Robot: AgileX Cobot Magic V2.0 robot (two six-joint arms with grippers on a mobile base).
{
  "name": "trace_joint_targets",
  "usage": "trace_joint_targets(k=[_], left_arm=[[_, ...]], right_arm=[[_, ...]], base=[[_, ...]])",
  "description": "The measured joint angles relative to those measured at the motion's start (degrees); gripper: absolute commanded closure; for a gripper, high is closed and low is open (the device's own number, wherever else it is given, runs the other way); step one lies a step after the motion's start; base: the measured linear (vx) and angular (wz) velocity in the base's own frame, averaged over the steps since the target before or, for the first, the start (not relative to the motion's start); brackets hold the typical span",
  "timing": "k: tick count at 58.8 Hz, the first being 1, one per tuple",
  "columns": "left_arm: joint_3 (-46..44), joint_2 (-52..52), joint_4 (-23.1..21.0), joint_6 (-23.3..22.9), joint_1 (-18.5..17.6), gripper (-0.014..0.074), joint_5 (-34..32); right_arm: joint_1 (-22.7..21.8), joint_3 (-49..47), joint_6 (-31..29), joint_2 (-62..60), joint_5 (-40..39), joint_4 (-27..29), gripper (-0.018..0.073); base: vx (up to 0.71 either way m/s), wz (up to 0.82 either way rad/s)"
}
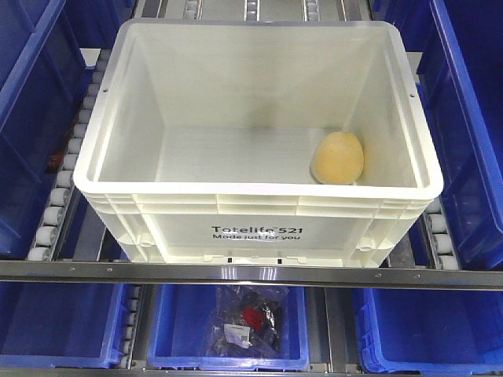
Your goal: Place moving items into box and shelve
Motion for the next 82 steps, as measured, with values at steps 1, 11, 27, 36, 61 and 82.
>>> trace_joint_targets(k=[1, 11, 27, 36, 61, 82], left_arm=[[0.0, 0.0, 0.0, 0.0, 0.0, 0.0603, 0.0], [0.0, 0.0, 0.0, 0.0, 0.0, 0.0603, 0.16], [0.06, 0.0, 0.0, 0.0, 0.0, 0.0603, 0.37], [0.06, 0.0, 0.0, 0.0, 0.0, 0.0603, 0.37], [0.06, 0.0, 0.0, 0.0, 0.0, 0.0603, 0.37], [0.06, 0.0, 0.0, 0.0, 0.0, 0.0603, 0.37]], right_arm=[[-0.24, 0.51, 0.42, -0.55, -0.18, -0.44, 0.0566], [-1.68, 4.83, 1.91, -2.37, -2.4, -3.04, 0.0564], [-1.68, 6.34, 12.75, -2.37, -5.16, -13.75, 0.0564], [-1.68, 6.34, 13.63, -2.37, -2.77, -13.51, 0.0564], [-1.68, 6.34, 13.81, -2.37, -1.74, -12.08, 0.0564], [-1.68, 6.34, 13.81, -2.37, -1.74, -12.08, 0.0564]], base=[[0.0, 0.0], [0.0, 0.0], [0.0, 0.0], [0.0, 0.0], [0.0, 0.0], [0.0, 0.0]])
